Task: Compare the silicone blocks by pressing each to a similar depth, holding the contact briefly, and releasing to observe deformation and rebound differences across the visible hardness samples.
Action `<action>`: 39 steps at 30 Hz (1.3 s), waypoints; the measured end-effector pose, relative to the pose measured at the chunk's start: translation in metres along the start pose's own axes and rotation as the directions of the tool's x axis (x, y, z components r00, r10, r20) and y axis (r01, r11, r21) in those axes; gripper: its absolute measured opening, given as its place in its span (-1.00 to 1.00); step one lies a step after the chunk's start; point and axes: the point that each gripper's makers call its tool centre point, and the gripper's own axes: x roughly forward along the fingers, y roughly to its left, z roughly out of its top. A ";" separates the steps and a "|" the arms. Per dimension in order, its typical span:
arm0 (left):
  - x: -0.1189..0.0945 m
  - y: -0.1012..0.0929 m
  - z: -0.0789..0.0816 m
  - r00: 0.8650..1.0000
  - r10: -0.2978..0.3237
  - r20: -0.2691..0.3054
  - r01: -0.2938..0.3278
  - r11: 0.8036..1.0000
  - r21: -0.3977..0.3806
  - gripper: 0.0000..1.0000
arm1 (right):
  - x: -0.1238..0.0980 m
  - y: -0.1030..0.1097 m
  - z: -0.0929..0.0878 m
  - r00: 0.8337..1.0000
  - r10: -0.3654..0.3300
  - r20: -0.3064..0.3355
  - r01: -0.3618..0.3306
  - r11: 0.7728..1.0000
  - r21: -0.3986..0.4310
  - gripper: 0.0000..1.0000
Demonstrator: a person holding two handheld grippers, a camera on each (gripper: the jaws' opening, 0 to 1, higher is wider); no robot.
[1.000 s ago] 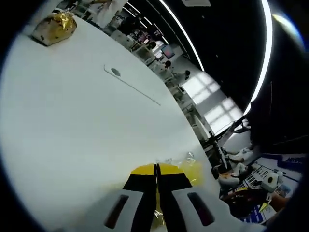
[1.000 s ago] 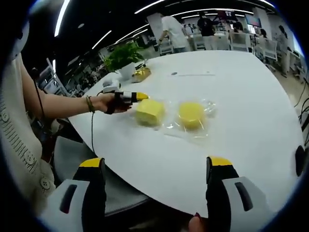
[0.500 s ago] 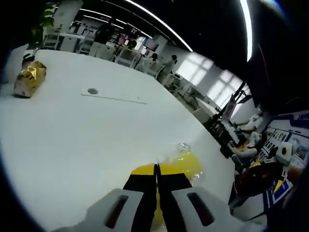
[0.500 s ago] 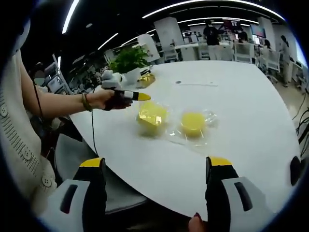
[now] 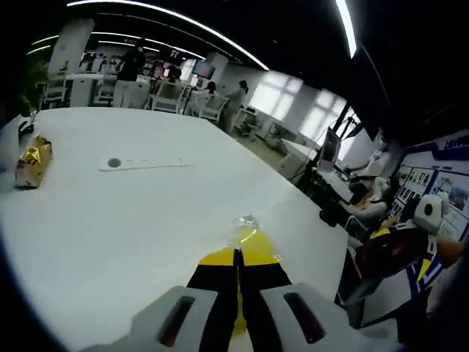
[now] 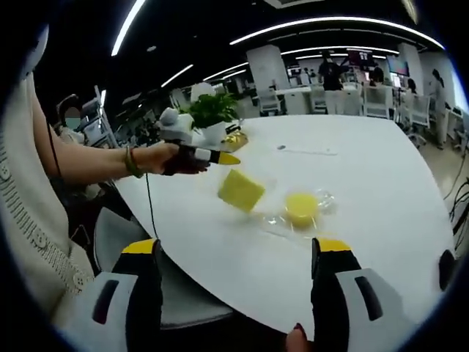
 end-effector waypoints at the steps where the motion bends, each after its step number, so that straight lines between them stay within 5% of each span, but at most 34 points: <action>1: -0.001 -0.004 0.000 1.000 -0.013 -0.005 0.013 1.000 0.004 -1.00 | -0.001 0.001 0.003 1.000 0.004 0.013 -0.004 1.000 -0.010 0.55; 10: -0.020 -0.028 0.013 0.999 -0.031 -0.021 0.031 0.999 0.037 -1.00 | -0.011 0.012 0.014 0.999 0.041 0.036 -0.038 0.995 -0.090 0.56; 20: -0.041 -0.071 0.027 0.998 -0.052 -0.046 0.060 0.979 0.196 -1.00 | -0.010 0.014 0.027 0.996 0.089 0.013 -0.084 0.976 -0.202 0.58; 29: -0.055 -0.098 0.034 0.993 -0.089 -0.073 0.106 0.956 0.273 -1.00 | 0.016 0.006 0.045 0.989 0.146 -0.021 -0.146 0.946 -0.288 0.57; 36: -0.066 -0.110 0.043 0.992 -0.108 -0.068 0.124 0.943 0.307 -1.00 | 0.054 0.001 0.039 0.981 0.176 -0.086 -0.195 0.927 -0.319 0.58; 39: -0.070 -0.113 0.047 0.991 -0.121 -0.063 0.134 0.940 0.315 -1.00 | 0.073 0.001 0.030 0.972 0.206 -0.115 -0.230 0.938 -0.259 0.62</action>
